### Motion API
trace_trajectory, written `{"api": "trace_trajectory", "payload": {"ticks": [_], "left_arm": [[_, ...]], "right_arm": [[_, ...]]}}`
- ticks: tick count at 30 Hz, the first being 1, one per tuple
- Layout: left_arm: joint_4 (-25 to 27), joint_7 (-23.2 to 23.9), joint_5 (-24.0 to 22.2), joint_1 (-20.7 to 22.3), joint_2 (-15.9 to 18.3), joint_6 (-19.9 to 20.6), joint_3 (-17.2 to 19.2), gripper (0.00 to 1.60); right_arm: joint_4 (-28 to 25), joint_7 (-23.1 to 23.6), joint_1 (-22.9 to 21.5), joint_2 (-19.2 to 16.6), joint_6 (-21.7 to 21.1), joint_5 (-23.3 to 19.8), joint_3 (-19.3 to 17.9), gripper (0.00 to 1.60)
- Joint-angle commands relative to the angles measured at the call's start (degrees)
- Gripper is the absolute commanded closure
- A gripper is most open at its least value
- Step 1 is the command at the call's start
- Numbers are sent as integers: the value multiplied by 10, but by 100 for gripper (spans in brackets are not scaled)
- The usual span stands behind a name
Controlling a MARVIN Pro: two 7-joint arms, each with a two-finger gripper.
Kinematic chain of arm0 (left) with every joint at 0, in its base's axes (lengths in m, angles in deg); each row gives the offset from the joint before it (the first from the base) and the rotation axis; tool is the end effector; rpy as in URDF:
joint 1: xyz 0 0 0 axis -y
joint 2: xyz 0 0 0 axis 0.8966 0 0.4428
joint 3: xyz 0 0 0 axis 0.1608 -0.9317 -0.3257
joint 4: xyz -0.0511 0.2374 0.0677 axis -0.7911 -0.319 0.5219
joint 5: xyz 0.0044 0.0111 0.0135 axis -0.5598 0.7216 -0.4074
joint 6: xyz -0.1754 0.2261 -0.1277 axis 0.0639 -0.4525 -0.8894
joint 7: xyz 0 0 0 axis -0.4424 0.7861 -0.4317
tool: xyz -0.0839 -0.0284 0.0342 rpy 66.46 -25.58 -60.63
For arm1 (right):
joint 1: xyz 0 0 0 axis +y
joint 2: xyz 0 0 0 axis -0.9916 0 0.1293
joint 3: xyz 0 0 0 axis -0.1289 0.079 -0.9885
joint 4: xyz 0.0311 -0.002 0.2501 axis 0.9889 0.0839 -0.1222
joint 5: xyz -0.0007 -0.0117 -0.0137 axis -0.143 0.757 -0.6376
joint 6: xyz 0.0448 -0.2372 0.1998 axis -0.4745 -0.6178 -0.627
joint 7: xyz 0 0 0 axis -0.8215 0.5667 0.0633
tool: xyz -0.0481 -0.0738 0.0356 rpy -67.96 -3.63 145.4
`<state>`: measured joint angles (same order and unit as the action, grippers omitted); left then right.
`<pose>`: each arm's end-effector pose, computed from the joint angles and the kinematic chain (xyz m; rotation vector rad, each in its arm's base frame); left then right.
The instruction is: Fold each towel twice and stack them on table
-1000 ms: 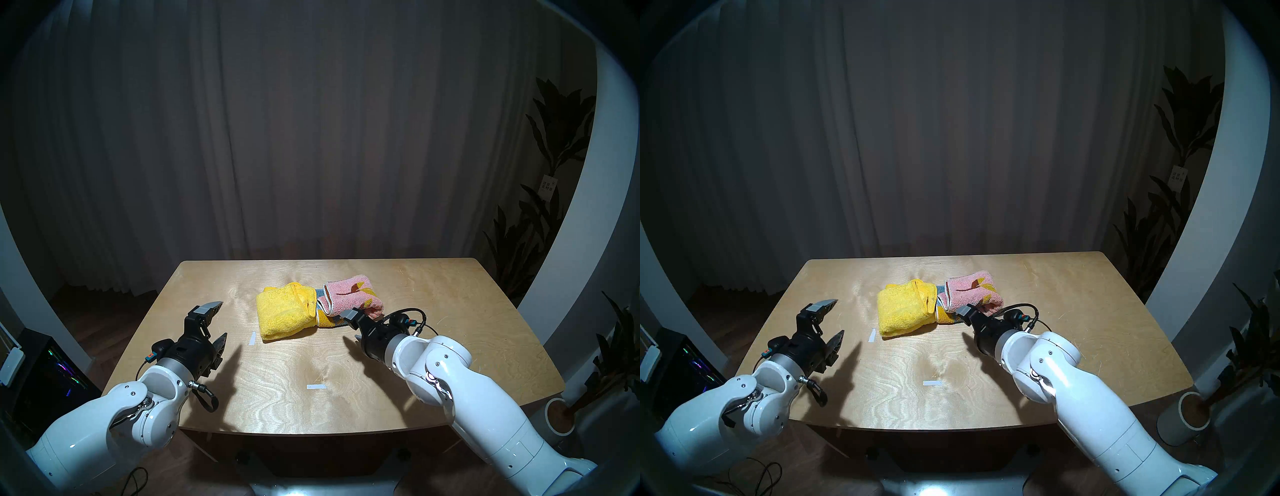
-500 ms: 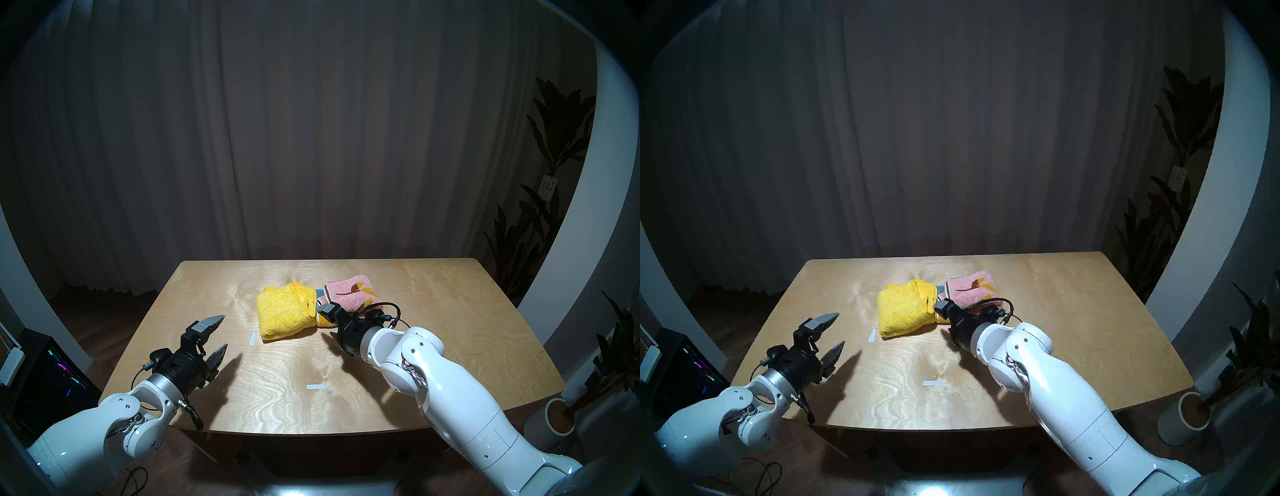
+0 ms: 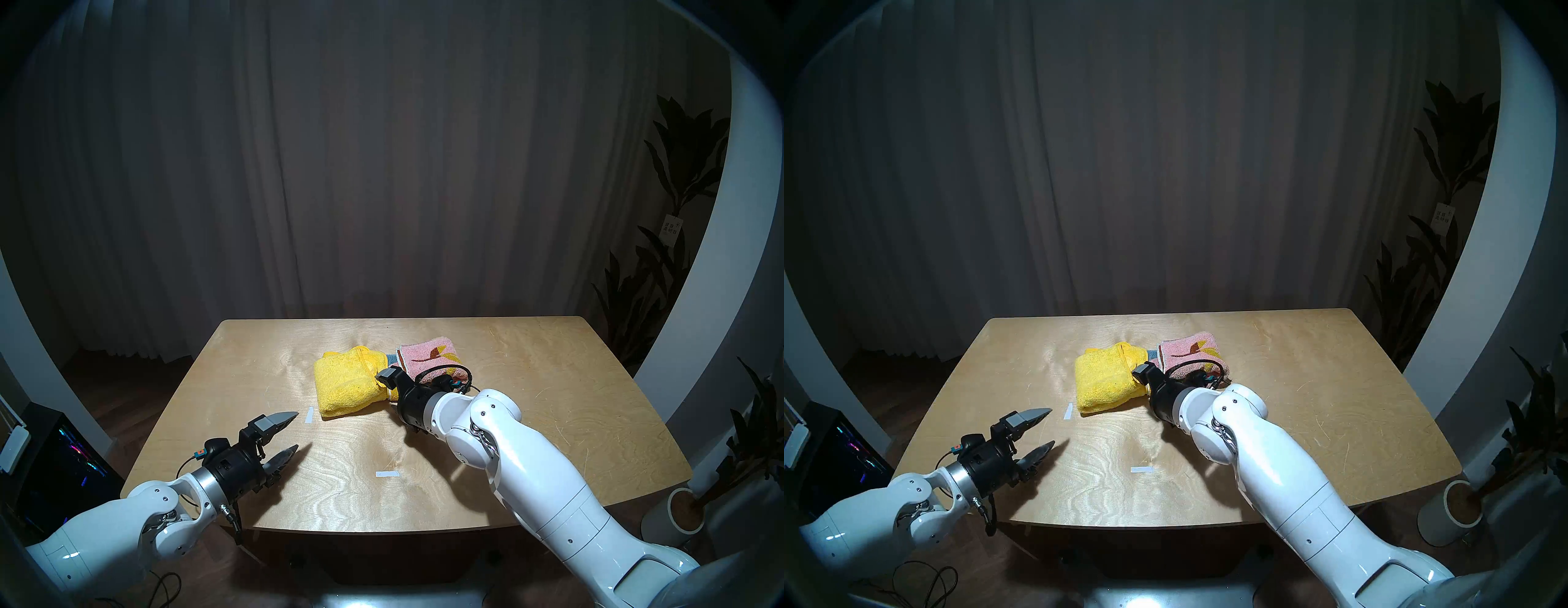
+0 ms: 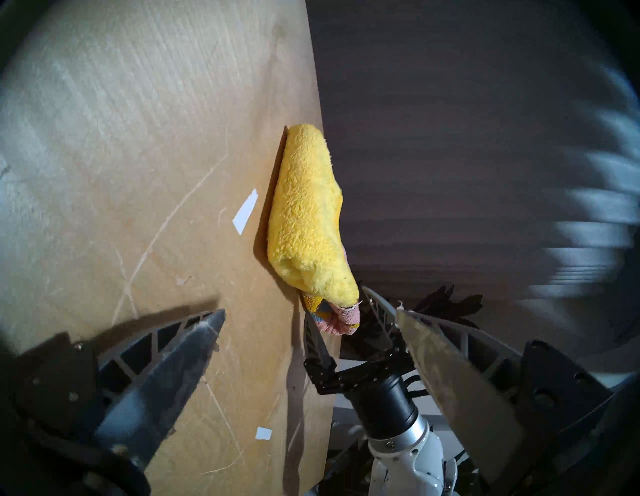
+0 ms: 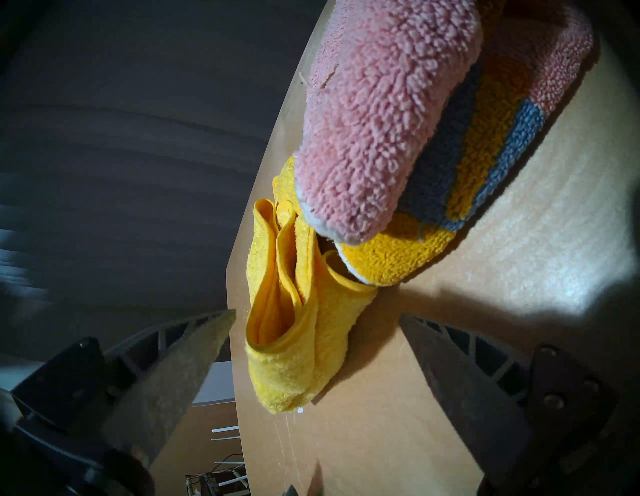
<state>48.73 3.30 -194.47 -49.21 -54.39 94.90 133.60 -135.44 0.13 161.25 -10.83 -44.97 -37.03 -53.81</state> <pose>0.2842 0.0717 -0.3336 1.6933 0.8280 0.6720 0.4010 0.1496 -0.2862 -1.9987 0.7313 -0.6333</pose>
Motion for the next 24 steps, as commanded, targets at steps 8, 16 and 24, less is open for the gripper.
{"api": "trace_trajectory", "payload": {"ticks": [8, 16, 24], "left_arm": [[-72, -12, 34, 110, -31, 106, 5, 0], [-121, -41, 76, 161, -67, 161, -6, 0], [-186, -48, 111, 214, -102, 216, -18, 0]], "right_arm": [[13, -35, -45, 44, 8, -17, 1, 0], [26, -62, -58, 62, 14, -20, 14, 0], [35, -87, -73, 73, 25, -22, 23, 0]]}}
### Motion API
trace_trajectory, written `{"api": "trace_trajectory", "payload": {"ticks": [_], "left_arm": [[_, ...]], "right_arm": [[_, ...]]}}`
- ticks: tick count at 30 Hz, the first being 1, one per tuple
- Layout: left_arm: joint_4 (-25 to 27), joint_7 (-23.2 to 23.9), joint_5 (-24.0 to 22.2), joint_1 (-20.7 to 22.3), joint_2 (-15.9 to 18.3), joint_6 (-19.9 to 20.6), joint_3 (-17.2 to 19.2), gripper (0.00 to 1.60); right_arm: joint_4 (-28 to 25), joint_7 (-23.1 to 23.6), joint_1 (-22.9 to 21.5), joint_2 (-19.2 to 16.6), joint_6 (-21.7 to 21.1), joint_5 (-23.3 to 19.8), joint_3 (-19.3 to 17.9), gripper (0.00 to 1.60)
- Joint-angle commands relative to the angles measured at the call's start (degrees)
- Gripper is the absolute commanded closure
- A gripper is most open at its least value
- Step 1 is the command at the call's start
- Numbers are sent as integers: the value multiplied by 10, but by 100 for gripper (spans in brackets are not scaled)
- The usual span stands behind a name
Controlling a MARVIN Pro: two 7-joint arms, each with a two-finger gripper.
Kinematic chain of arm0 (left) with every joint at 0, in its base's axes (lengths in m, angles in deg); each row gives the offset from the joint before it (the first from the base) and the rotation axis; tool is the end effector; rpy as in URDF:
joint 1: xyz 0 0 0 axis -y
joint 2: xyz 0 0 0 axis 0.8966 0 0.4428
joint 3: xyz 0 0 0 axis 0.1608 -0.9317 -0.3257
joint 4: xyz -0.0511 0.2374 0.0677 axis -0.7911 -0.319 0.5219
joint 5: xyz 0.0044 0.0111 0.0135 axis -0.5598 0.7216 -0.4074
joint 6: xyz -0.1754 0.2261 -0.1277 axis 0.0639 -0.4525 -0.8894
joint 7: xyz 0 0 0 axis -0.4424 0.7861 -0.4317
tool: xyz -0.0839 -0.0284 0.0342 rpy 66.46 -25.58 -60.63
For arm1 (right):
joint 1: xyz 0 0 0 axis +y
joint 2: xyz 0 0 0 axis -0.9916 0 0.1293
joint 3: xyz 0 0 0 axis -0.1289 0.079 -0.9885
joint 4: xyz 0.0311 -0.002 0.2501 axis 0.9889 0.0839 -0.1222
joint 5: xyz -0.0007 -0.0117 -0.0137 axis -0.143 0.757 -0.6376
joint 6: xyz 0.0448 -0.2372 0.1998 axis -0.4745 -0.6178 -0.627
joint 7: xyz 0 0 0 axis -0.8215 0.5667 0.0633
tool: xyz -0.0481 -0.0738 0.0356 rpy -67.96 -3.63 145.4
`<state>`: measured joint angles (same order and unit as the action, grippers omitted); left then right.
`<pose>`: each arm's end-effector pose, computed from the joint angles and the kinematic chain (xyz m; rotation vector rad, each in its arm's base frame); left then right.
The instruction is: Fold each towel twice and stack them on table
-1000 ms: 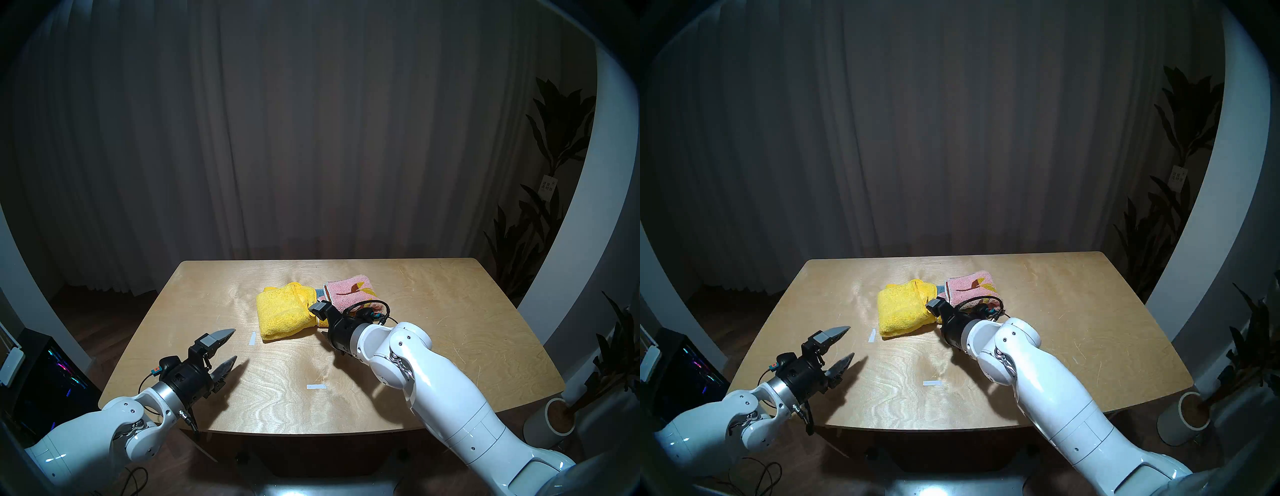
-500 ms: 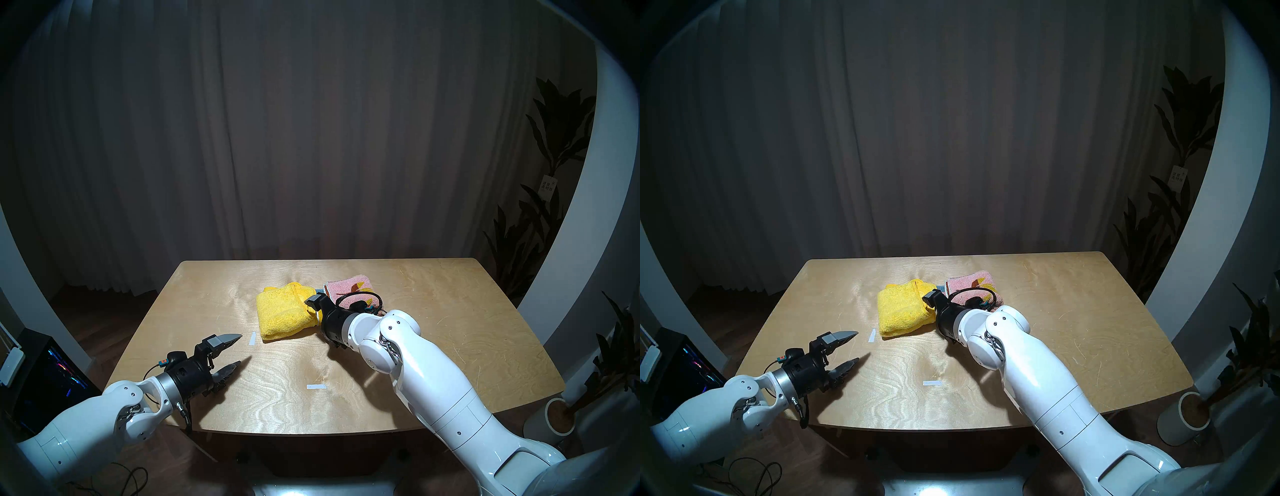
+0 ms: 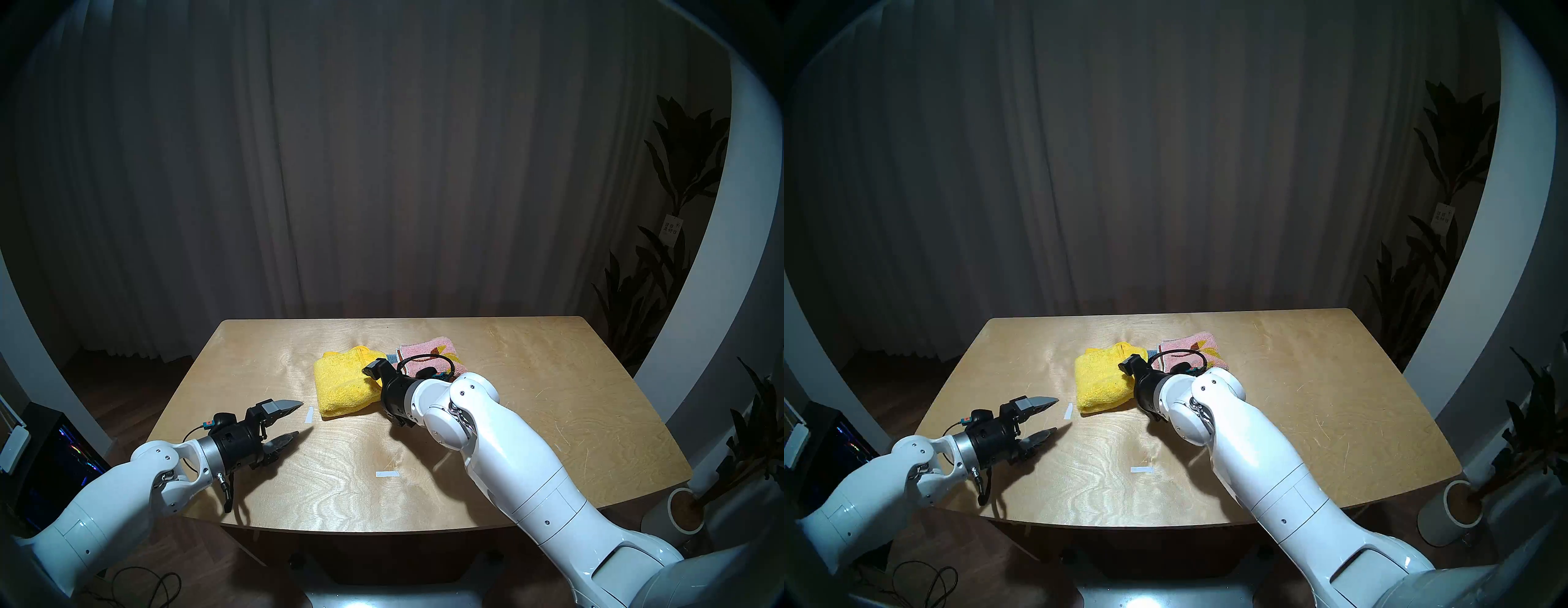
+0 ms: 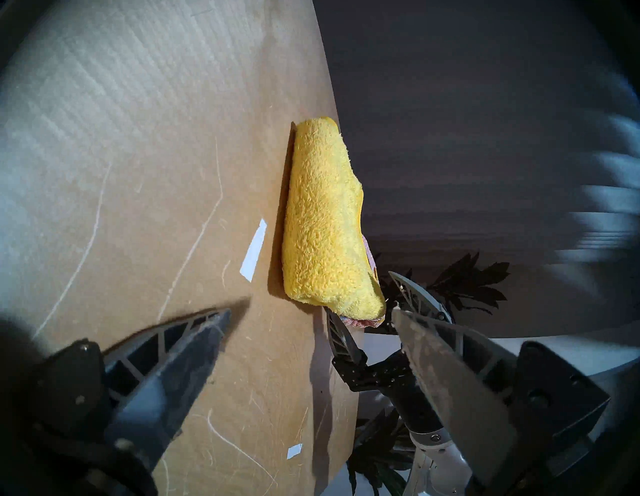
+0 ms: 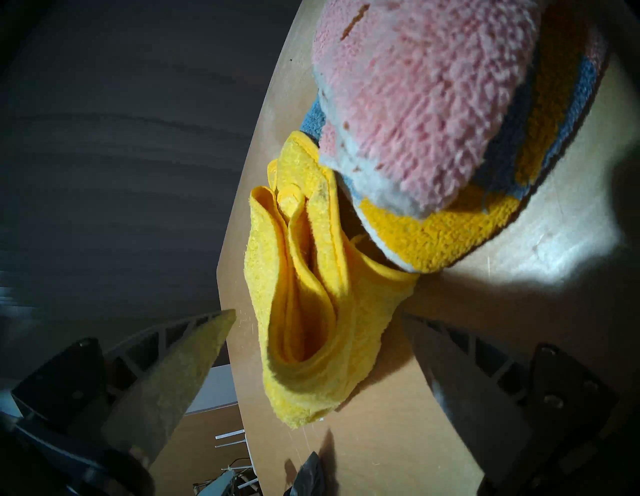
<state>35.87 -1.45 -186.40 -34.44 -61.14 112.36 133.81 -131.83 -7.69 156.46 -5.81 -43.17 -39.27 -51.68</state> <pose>0.3398 0.0936 -0.3312 1.7949 0.6925 0.5996 0.4116 0.1804 -0.2768 -2.0472 0.7929 -0.5558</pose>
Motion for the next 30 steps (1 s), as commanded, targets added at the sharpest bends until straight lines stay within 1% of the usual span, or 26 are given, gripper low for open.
{"api": "trace_trajectory", "payload": {"ticks": [1, 3, 4, 7, 9, 11, 18, 19, 20, 22, 24, 27, 30], "left_arm": [[-60, 2, 34, 62, -39, 49, -14, 0], [-85, 16, 44, 86, -45, 68, -28, 0], [-85, 15, 46, 85, -46, 72, -26, 0], [-117, 34, 61, 116, -51, 103, -48, 0], [-126, 39, 74, 125, -53, 116, -58, 0], [-147, 50, 88, 142, -61, 131, -70, 0], [-197, 66, 134, 187, -81, 158, -105, 0], [-193, 55, 135, 188, -81, 155, -106, 0], [-206, 58, 141, 198, -85, 161, -112, 0], [-214, 44, 149, 212, -88, 163, -119, 0], [-224, 44, 154, 222, -93, 166, -125, 0], [-232, 21, 163, 236, -97, 168, -136, 0], [-240, 3, 165, 241, -100, 169, -144, 0]], "right_arm": [[0, -11, -26, 23, 8, 1, 2, 0], [3, -16, -29, 24, 10, 1, 3, 0], [3, -17, -30, 24, 11, 0, 3, 0], [5, -21, -31, 24, 15, 0, 4, 0], [5, -24, -32, 24, 17, 0, 5, 0], [5, -26, -33, 25, 19, -1, 5, 0], [4, -36, -38, 25, 23, -3, 4, 0], [4, -37, -38, 25, 24, -4, 4, 0], [4, -39, -38, 25, 24, -4, 4, 0], [4, -43, -38, 26, 26, -7, 3, 0], [5, -44, -39, 26, 26, -8, 3, 0], [10, -47, -40, 29, 28, -10, 5, 0], [17, -49, -40, 32, 30, -12, 6, 0]]}}
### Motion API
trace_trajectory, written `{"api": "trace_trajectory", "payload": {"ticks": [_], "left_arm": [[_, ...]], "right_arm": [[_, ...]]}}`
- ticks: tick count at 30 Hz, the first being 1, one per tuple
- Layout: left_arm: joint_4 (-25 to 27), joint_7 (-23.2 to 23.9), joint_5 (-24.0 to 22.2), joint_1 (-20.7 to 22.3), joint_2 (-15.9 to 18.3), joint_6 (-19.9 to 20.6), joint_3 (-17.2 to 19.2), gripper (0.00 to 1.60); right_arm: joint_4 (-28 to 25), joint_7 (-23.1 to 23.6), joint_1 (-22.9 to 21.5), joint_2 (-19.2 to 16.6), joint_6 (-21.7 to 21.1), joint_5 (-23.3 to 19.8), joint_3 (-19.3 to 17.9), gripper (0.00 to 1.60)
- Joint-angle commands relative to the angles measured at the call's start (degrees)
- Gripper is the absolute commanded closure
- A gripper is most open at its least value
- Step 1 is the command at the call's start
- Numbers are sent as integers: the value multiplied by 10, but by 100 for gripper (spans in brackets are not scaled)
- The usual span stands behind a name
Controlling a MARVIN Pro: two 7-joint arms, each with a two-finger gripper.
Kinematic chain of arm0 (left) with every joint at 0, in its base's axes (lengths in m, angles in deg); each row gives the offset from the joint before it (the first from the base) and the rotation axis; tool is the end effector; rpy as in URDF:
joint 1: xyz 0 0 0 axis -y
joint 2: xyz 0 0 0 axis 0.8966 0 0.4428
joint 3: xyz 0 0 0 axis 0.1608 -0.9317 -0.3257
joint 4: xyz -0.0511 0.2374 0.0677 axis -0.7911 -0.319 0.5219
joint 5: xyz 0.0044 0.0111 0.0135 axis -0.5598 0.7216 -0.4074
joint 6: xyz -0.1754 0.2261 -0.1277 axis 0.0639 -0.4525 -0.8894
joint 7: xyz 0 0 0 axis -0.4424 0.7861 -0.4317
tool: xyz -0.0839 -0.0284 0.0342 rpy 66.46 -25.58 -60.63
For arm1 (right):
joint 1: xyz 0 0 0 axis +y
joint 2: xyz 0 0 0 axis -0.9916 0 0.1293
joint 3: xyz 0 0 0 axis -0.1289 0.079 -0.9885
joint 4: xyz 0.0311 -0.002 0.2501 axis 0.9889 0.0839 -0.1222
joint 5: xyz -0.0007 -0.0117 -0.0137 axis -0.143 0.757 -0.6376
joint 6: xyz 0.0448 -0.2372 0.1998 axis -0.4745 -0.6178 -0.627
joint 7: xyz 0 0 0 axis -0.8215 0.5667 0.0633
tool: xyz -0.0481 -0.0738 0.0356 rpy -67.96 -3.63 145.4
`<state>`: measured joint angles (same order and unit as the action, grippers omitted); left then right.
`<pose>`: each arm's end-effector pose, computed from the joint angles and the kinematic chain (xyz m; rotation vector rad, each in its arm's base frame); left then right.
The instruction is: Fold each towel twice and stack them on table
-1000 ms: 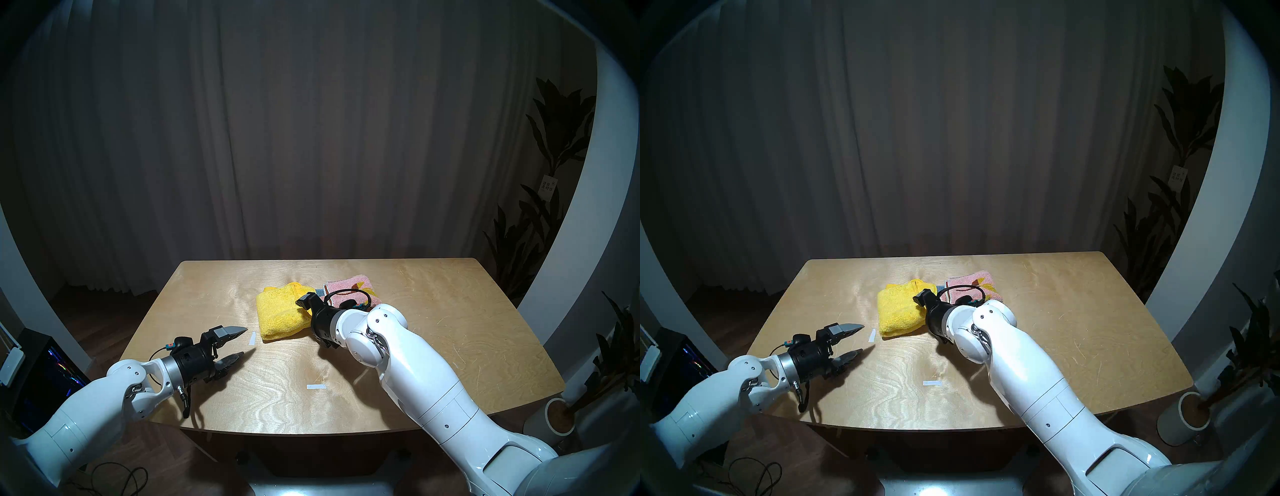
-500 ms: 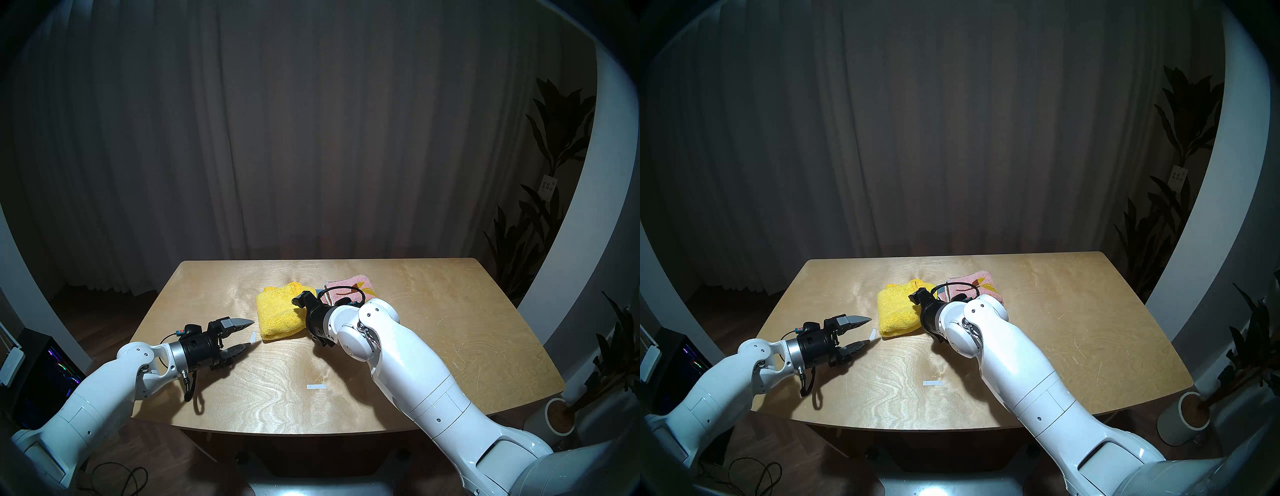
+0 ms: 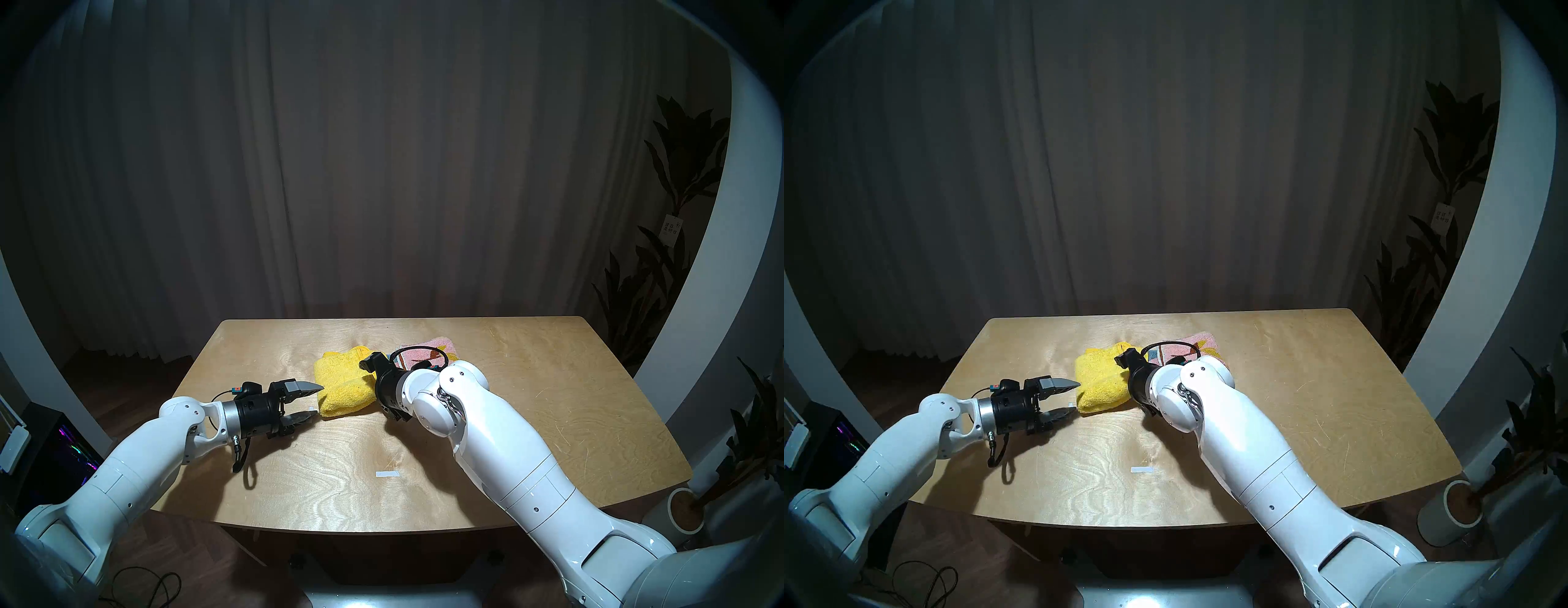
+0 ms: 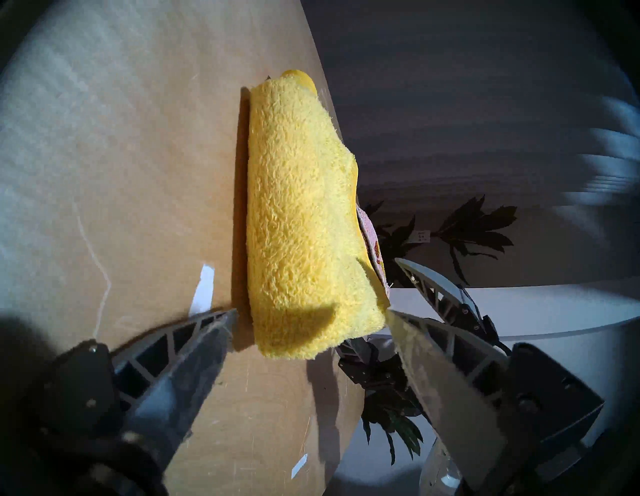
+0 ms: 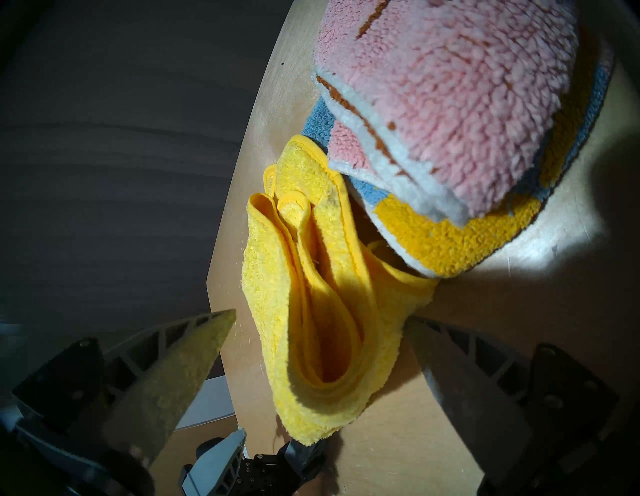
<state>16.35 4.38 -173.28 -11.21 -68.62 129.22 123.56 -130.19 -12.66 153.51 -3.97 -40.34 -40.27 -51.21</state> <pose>0.4049 0.0857 -0.3305 1.8812 0.4611 0.4644 0.4220 0.1867 -0.2677 -2.0748 0.8656 -0.5492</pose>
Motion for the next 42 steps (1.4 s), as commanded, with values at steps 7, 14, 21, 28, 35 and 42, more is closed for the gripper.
{"api": "trace_trajectory", "payload": {"ticks": [7, 14, 21, 28, 35, 42], "left_arm": [[-49, -65, 24, 4, -23, 10, -47, 13], [-46, -70, 14, -5, -23, 14, -47, 26], [-43, -76, 7, -9, -27, 9, -46, 43], [-41, -82, 4, -6, -41, -2, -51, 63], [-32, -88, 2, -7, -50, -7, -56, 26], [-28, -88, -1, -13, -53, -12, -59, 6]], "right_arm": [[6, 0, -11, 17, 3, -5, 5, 0], [18, 1, -14, 17, 6, -4, 11, 0], [37, 6, -19, 17, 9, -1, 18, 0], [54, 12, -27, 18, 11, 3, 24, 0], [73, 19, -33, 21, 13, 6, 28, 4], [88, 26, -37, 24, 14, 8, 32, 4]]}}
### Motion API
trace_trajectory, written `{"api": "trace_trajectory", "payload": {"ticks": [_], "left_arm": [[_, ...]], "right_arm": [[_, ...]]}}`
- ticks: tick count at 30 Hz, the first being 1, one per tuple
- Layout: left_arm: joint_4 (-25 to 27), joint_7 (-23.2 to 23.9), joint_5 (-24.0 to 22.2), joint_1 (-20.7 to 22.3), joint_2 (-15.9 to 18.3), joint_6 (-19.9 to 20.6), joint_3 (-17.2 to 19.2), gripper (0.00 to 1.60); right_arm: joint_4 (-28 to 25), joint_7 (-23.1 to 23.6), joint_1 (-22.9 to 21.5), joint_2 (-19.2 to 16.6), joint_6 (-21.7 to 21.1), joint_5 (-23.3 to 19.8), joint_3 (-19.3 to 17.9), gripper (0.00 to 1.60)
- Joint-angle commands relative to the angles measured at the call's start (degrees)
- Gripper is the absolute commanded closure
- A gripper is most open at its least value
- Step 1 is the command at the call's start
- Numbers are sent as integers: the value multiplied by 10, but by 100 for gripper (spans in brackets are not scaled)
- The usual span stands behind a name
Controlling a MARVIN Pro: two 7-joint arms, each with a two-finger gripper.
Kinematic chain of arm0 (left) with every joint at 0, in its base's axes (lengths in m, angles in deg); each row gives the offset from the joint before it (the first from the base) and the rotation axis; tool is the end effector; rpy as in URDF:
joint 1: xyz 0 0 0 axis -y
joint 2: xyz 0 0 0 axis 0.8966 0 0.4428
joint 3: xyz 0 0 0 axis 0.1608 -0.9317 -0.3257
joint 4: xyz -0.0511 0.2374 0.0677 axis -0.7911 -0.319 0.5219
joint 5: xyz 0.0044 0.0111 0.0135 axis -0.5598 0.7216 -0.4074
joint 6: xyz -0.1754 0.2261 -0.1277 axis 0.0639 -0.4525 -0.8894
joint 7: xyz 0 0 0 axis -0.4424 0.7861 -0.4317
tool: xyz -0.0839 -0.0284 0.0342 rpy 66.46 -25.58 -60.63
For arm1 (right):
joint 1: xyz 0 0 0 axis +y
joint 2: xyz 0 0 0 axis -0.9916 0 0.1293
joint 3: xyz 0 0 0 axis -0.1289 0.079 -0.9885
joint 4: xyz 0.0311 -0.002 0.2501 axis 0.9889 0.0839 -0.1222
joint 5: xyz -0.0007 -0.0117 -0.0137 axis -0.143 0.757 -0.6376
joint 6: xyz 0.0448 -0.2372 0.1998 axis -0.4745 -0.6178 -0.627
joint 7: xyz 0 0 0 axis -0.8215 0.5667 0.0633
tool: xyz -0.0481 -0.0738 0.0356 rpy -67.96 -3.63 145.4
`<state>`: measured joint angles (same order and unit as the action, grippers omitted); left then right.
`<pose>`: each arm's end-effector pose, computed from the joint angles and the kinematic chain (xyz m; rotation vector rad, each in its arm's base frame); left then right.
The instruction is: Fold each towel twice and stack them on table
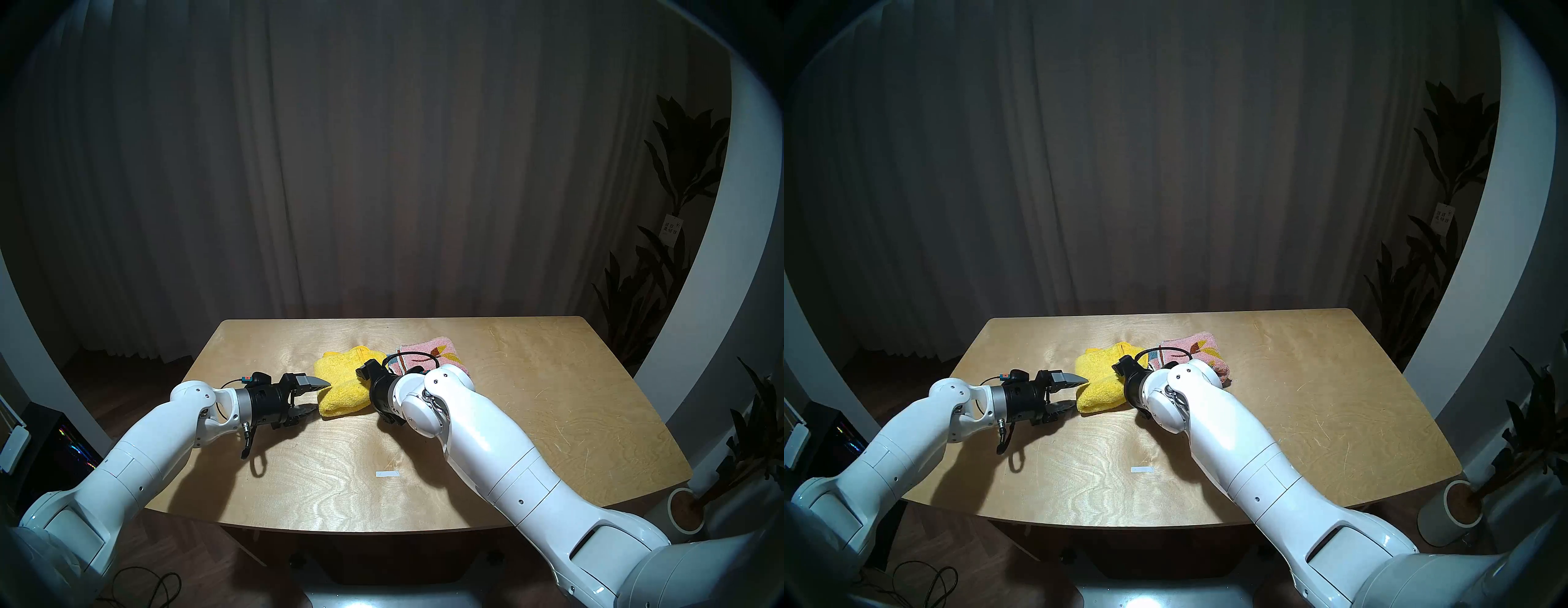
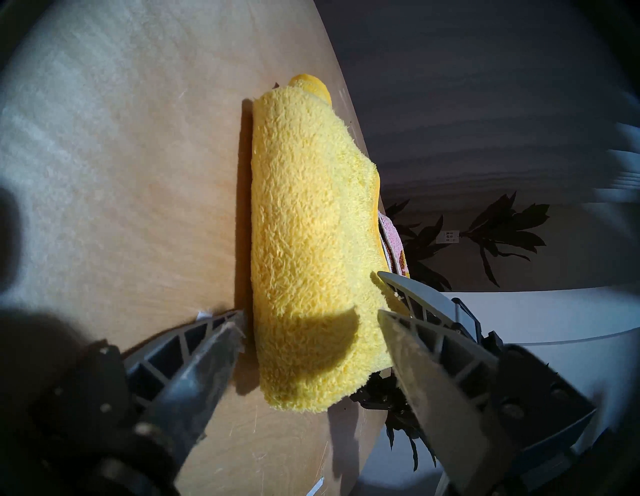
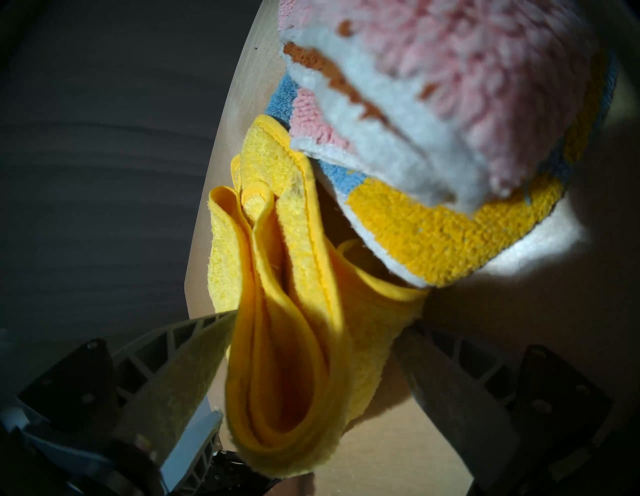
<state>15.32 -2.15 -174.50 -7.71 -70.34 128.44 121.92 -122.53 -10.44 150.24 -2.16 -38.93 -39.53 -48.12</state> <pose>0.4207 0.0756 -0.3279 1.9463 0.4799 0.4709 0.4307 0.1988 -0.2909 -2.1190 0.8758 -0.5494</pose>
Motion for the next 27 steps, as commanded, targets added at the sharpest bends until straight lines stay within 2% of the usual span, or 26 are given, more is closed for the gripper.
{"api": "trace_trajectory", "payload": {"ticks": [1, 3, 5, 7, 8, 9, 10, 11, 12, 13, 14, 15, 16, 17, 18, 19, 27], "left_arm": [[-17, -24, 10, -49, -37, -7, -44, 5], [-16, -24, 10, -50, -38, -10, -45, 9], [-15, -24, 9, -52, -39, -12, -45, 26], [-12, -25, 9, -52, -39, -13, -47, 51], [-11, -26, 8, -53, -39, -13, -47, 75], [-11, -26, 8, -53, -39, -13, -47, 75], [-9, -26, 8, -53, -38, -13, -47, 88], [-8, -27, 7, -54, -38, -13, -48, 95], [-6, -28, 7, -55, -37, -13, -48, 96], [-3, -28, 6, -57, -36, -13, -49, 109], [-2, -29, 6, -58, -35, -13, -49, 117], [0, -30, 6, -59, -34, -13, -49, 119], [2, -31, 5, -60, -34, -14, -49, 130], [2, -31, 5, -60, -34, -14, -49, 130], [3, -32, 5, -61, -33, -15, -49, 149], [3, -32, 4, -61, -33, -16, -49, 160], [10, -32, -4, -66, -25, -24, -44, 160]], "right_arm": [[16, 6, -5, 6, 0, 1, 2, 9], [19, 8, -6, 7, 0, 1, 4, 15], [23, 11, -7, 7, -1, 2, 5, 17], [26, 12, -8, 8, -1, 2, 6, 31], [27, 13, -8, 8, -1, 2, 7, 35], [27, 13, -8, 8, -1, 2, 7, 35], [29, 14, -9, 8, -1, 3, 7, 41], [30, 15, -10, 8, -1, 3, 8, 57], [31, 16, -10, 8, -1, 3, 8, 62], [33, 17, -11, 9, -2, 3, 9, 67], [34, 18, -12, 9, -2, 3, 10, 84], [35, 18, -13, 8, -2, 5, 11, 91], [36, 19, -13, 9, -2, 4, 12, 107], [36, 19, -13, 9, -2, 4, 12, 107], [37, 20, -13, 9, -2, 5, 13, 144], [37, 21, -13, 9, -2, 4, 13, 160], [21, 36, -10, 5, -4, 10, 19, 160]]}}
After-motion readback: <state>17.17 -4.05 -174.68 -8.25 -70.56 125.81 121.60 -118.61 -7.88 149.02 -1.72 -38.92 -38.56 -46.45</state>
